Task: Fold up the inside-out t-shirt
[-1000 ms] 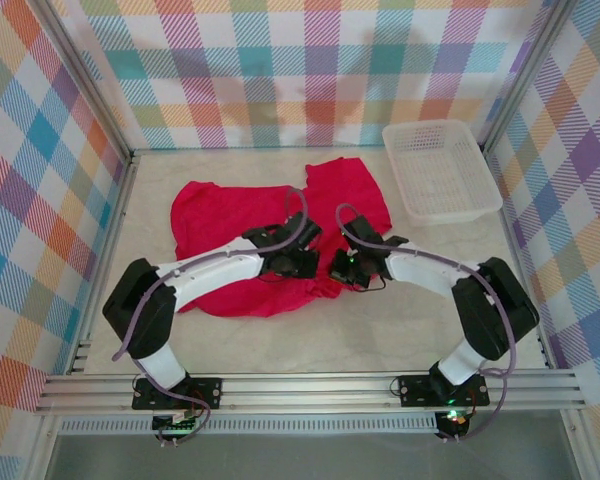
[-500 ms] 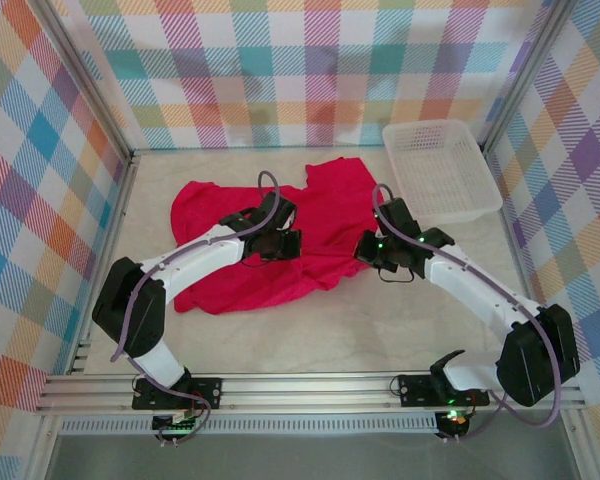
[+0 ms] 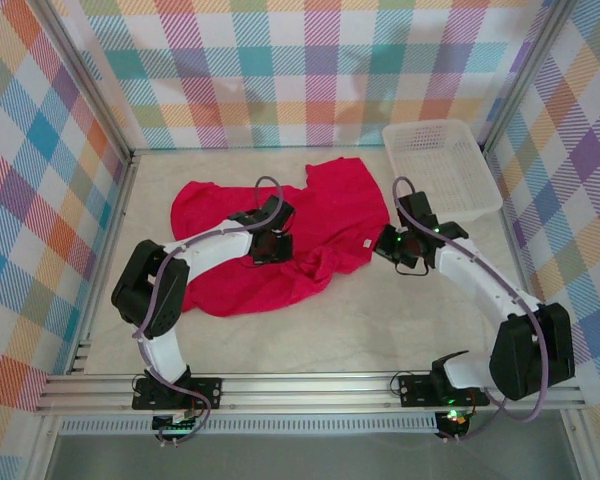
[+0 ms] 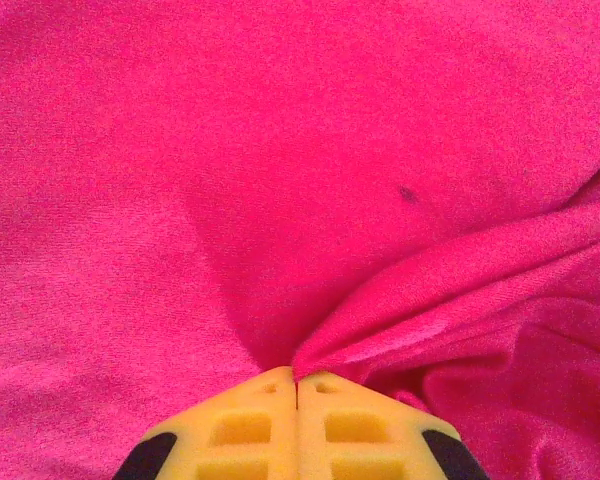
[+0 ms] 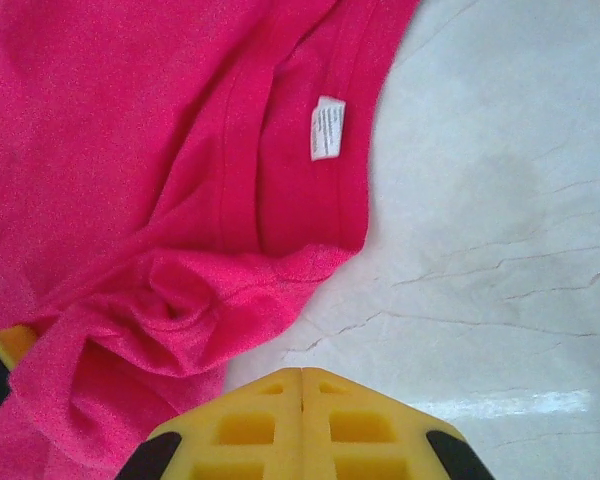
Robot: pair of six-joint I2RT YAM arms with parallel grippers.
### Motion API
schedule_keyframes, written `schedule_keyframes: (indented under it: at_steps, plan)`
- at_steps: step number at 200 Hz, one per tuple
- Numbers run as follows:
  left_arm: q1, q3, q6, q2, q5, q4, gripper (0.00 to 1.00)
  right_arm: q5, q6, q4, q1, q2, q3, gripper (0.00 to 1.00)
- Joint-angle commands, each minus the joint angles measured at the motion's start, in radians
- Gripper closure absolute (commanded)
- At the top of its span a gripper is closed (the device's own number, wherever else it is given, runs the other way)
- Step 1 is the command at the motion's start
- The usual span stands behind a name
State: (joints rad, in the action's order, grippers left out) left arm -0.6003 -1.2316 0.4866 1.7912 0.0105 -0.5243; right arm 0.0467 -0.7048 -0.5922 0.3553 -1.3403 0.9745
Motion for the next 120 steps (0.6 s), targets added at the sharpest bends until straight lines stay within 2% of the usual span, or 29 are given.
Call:
schedule_keyframes:
  at_steps: [1,16,28,47,76,102,120]
  plan:
    - [0.002,-0.016,0.028,-0.037,-0.021,0.002,1.00,0.059,0.011,-0.004,0.034,-0.036,0.008,1.00]
    - [0.002,-0.010,0.038,-0.055,-0.046,0.014,1.00,0.080,-0.003,0.018,0.081,-0.032,0.008,1.00]
    - [0.002,-0.008,0.040,-0.065,-0.056,0.014,1.00,0.099,-0.015,0.045,0.130,-0.032,0.024,0.82]
    - [0.002,-0.003,0.047,-0.079,-0.056,0.018,1.00,0.094,-0.037,0.064,0.223,-0.058,0.080,0.68]
    - [0.002,0.010,0.063,-0.088,-0.067,0.031,1.00,0.143,-0.123,0.136,0.306,-0.177,0.147,0.65]
    - [0.002,0.029,0.080,-0.102,-0.079,0.047,1.00,0.192,-0.207,0.194,0.312,-0.310,0.195,0.62]
    - [0.002,0.046,0.088,-0.117,-0.085,0.058,1.00,0.163,-0.238,0.194,0.312,-0.394,0.233,0.57]
